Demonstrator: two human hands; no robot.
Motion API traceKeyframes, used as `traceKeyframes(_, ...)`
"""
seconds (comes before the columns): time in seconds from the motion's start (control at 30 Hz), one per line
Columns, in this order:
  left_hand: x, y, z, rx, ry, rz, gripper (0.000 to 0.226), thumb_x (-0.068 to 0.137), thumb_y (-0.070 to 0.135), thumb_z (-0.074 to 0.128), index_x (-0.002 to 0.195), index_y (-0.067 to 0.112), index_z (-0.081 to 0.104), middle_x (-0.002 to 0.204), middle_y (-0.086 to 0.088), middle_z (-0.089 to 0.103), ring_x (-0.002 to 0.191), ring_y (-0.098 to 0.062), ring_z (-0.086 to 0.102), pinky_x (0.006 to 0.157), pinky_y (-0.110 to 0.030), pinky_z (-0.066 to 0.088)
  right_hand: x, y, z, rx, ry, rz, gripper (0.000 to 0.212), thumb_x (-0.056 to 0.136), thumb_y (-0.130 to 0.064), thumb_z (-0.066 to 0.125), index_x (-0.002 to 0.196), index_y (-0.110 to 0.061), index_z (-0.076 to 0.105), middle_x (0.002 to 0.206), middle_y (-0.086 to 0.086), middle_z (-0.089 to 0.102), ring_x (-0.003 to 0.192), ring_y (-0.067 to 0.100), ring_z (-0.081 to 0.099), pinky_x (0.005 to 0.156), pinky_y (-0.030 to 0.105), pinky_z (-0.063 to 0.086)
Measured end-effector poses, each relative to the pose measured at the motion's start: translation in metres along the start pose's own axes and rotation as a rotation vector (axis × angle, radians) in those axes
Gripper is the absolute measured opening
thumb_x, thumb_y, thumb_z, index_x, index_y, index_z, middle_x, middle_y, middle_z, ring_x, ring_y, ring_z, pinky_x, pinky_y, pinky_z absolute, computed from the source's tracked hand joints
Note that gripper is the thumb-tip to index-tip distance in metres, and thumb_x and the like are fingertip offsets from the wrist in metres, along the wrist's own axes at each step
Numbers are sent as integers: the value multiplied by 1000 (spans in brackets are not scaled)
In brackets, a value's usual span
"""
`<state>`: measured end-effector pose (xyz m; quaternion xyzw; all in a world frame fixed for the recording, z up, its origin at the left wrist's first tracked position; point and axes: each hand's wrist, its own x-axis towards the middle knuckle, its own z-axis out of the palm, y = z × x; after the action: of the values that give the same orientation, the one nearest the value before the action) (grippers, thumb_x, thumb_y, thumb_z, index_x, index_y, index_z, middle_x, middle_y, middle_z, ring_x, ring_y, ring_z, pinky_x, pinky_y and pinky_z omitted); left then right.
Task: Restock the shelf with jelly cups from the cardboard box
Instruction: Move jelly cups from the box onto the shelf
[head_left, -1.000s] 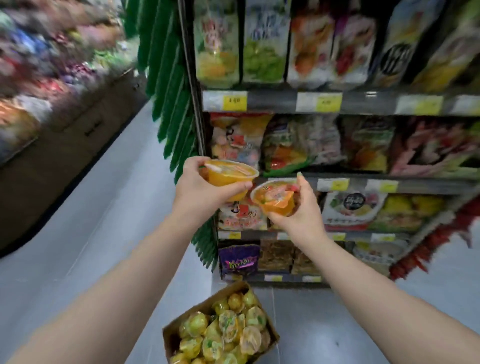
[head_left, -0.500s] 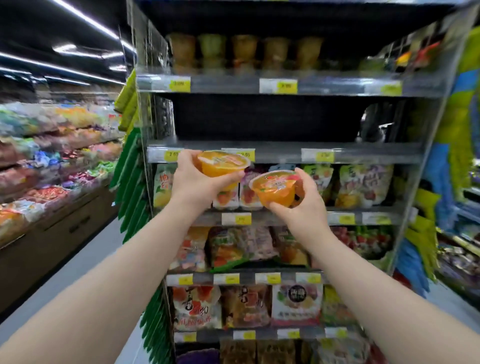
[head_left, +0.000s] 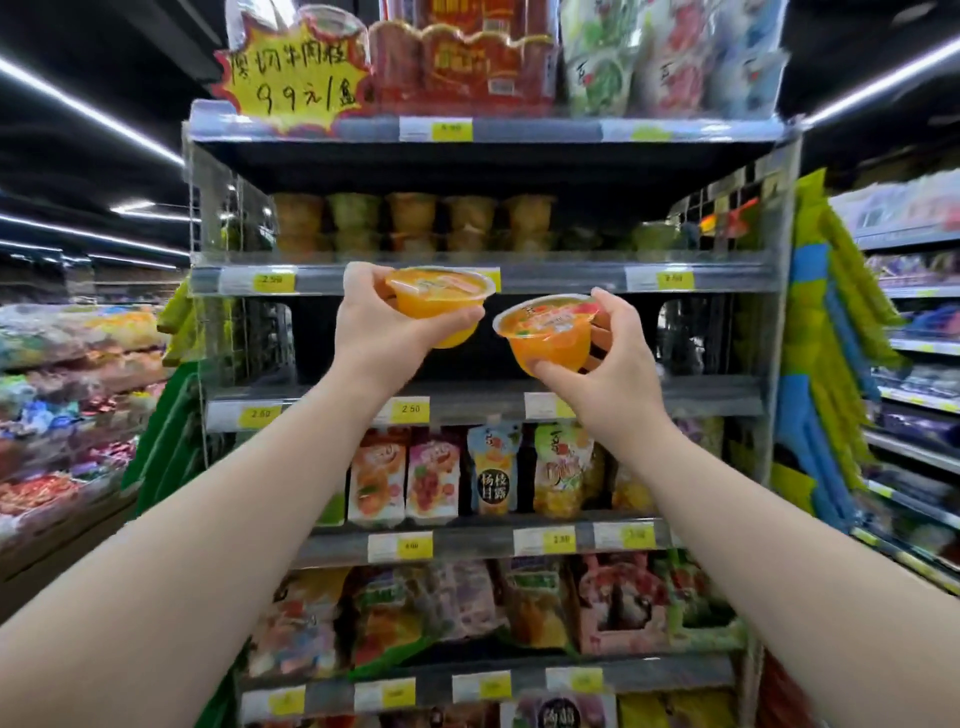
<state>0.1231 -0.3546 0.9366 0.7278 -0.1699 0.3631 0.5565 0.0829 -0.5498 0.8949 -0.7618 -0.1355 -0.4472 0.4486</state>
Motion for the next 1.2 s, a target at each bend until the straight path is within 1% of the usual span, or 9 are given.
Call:
traceKeyframes(0.13,33,-3,23,-45,-4,84,78,56,43,90,112,23,40,103,13,49,96,-4,52,70,-11,42,39,18,1,-20,90,-24,87,73,-22,81,143,-18,30,122,-7,40,109,6,45,87,17,44)
traceKeyframes(0.27,69,-5,48,-76,-18,144,79,57,42,90,114,25,38,110,9,49,98,-4,51,69,-10,42,83,37,-2,-22,144,-41,85,72,-20,82,140,-18,31,114,-11,40,96,-3,48,68,-2,39)
traceKeyframes(0.4,100,-8,80,-79,-37,191,81,59,41,89,118,24,37,110,11,46,100,-4,48,65,-7,40,125,59,-8,-69,210,-76,86,71,-21,82,140,-18,31,121,-6,38,106,9,44,66,-7,34)
traceKeyframes(0.5,120,-7,101,-99,-32,189,83,60,40,88,123,21,38,109,11,44,101,-7,48,67,-7,38,154,69,-15,-91,225,-85,83,72,-21,82,138,-14,32,117,-7,37,102,8,43,64,-6,33)
traceKeyframes(0.6,144,-3,123,-106,-12,204,86,60,41,88,126,19,38,111,9,45,104,-8,48,66,-8,39,186,80,-26,-111,230,-88,81,72,-25,82,136,-12,34,113,-6,40,98,10,44,61,-3,35)
traceKeyframes(0.7,166,4,143,-83,-27,204,88,59,45,87,127,19,38,116,5,47,106,-11,49,69,-11,41,220,90,-37,-194,210,-100,80,72,-34,81,133,-12,35,111,-4,41,97,12,43,61,7,34)
traceKeyframes(0.87,193,10,167,11,-73,128,88,59,49,86,127,20,39,116,3,48,106,-14,49,71,-17,41,267,102,-43,-378,104,-20,77,72,-46,78,128,-13,36,108,-1,43,95,17,43,77,28,35)
traceKeyframes(1.03,212,12,181,89,-120,50,78,57,51,86,113,24,40,112,2,49,100,-15,49,68,-20,39,293,119,-43,-592,-24,30,64,70,-59,73,105,-19,36,94,0,53,83,23,51,67,31,39)
traceKeyframes(1.2,215,7,188,114,-110,39,88,58,52,84,127,20,41,113,2,46,102,-16,47,65,-18,38,304,127,-39,-725,-147,54,70,70,-67,68,111,-18,40,96,0,56,86,25,54,67,32,43)
